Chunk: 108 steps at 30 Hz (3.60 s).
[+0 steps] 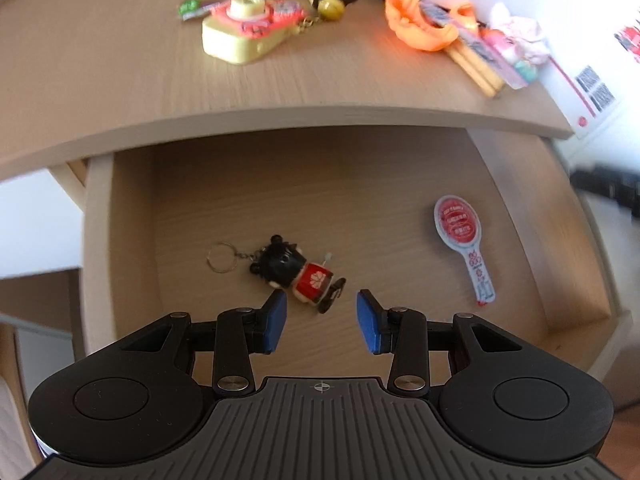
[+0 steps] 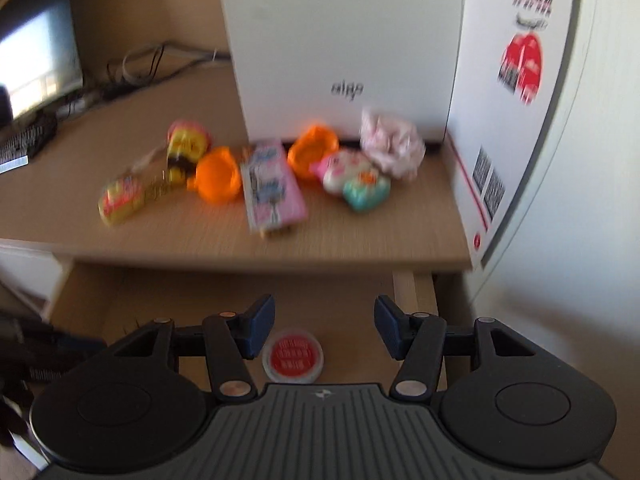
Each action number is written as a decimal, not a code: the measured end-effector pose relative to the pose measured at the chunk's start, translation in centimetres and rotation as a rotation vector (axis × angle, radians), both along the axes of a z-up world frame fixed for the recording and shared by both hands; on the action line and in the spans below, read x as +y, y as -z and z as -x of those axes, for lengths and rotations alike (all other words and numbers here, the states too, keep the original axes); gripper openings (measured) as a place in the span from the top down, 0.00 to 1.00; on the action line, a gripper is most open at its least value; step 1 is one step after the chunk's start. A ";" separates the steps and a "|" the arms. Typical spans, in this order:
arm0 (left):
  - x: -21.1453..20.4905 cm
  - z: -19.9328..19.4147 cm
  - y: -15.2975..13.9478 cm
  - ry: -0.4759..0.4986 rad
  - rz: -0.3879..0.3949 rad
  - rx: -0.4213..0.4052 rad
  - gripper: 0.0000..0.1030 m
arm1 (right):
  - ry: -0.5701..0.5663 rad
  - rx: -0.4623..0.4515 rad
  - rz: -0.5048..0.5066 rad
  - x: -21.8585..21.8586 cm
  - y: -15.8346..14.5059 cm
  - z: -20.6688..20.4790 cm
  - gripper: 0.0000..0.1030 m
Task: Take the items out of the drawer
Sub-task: 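Move both open tools back down toward the red round lid in the drawer, then grasp the red-and-white round lid by its stem with the left tool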
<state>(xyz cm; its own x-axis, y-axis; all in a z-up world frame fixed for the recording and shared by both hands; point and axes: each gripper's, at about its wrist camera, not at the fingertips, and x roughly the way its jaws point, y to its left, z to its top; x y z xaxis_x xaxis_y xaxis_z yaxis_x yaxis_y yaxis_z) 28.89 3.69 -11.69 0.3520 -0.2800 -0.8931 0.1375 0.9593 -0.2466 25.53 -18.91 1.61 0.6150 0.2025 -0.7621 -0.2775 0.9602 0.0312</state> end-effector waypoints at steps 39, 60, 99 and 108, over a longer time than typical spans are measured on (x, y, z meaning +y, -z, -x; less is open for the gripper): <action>-16.3 -4.7 4.5 0.173 -0.086 0.056 0.75 | 0.174 -0.039 0.047 -3.7 -0.3 0.2 0.47; 0.0 3.5 -1.7 0.145 0.063 0.116 0.91 | -0.084 0.144 0.057 3.8 3.0 0.0 0.46; -10.9 -1.7 3.3 0.374 -0.137 -0.005 0.57 | 0.068 0.189 0.074 -0.8 4.4 -0.3 0.46; -12.5 -1.1 2.9 0.335 -0.257 -0.022 0.71 | 0.083 0.184 0.081 -1.0 4.8 0.0 0.46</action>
